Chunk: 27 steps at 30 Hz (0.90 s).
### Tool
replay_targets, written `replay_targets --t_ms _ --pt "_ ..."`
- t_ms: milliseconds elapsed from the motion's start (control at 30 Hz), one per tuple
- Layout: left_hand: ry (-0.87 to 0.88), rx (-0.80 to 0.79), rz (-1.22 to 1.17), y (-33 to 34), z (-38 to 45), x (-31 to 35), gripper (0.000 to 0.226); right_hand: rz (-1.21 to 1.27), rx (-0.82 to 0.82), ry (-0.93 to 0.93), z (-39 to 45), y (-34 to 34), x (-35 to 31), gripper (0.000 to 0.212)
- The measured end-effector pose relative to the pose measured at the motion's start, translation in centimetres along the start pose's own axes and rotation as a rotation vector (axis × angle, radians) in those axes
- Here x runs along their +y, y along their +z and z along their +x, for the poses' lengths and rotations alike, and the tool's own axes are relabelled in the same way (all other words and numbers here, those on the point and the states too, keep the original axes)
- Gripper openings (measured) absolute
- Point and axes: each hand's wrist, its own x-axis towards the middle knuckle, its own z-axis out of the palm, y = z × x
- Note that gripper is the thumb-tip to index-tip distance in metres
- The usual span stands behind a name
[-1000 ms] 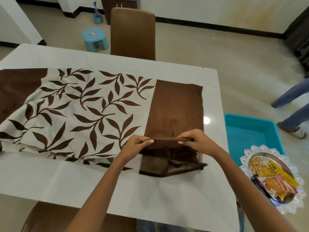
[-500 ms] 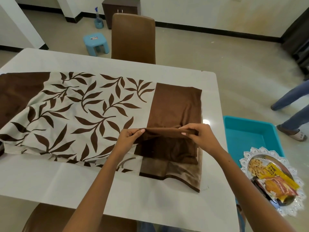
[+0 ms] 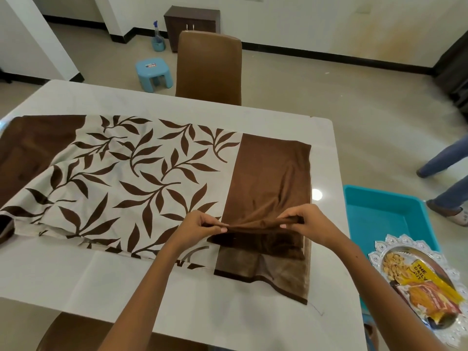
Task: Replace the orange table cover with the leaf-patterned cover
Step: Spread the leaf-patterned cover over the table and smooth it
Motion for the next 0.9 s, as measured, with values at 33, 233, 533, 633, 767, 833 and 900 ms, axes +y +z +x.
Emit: replay_targets --t_ms 33,233,533,633,767,833,900 --pt "-0.010 -0.016 0.027 -0.1 0.0 -0.1 0.013 -0.003 -0.021 0.008 0.3 -0.1 0.0 0.015" --pt "-0.038 0.084 0.372 0.0 0.7 -0.1 0.014 -0.059 -0.263 0.006 3.4 -1.4 -0.7 0.010" --pt "0.028 0.466 0.489 0.4 2.6 0.7 0.016 0.016 -0.469 -0.031 10.9 -2.5 -2.0 0.012" --pt "0.042 0.588 0.478 -0.1 4.3 1.4 0.015 -0.054 -0.467 -0.015 14.4 -3.7 -2.5 0.012" --pt "0.167 0.869 0.572 -1.2 8.1 2.8 0.030 0.525 0.333 0.354 21.1 -6.1 -1.4 0.014" --pt "0.263 0.932 0.766 -1.1 9.7 3.3 0.045 0.535 0.785 0.541 23.5 -8.0 -0.3 0.026" --pt "0.313 0.855 0.824 0.3 10.4 2.7 0.054 0.201 0.844 0.637 23.9 -7.9 0.8 0.051"
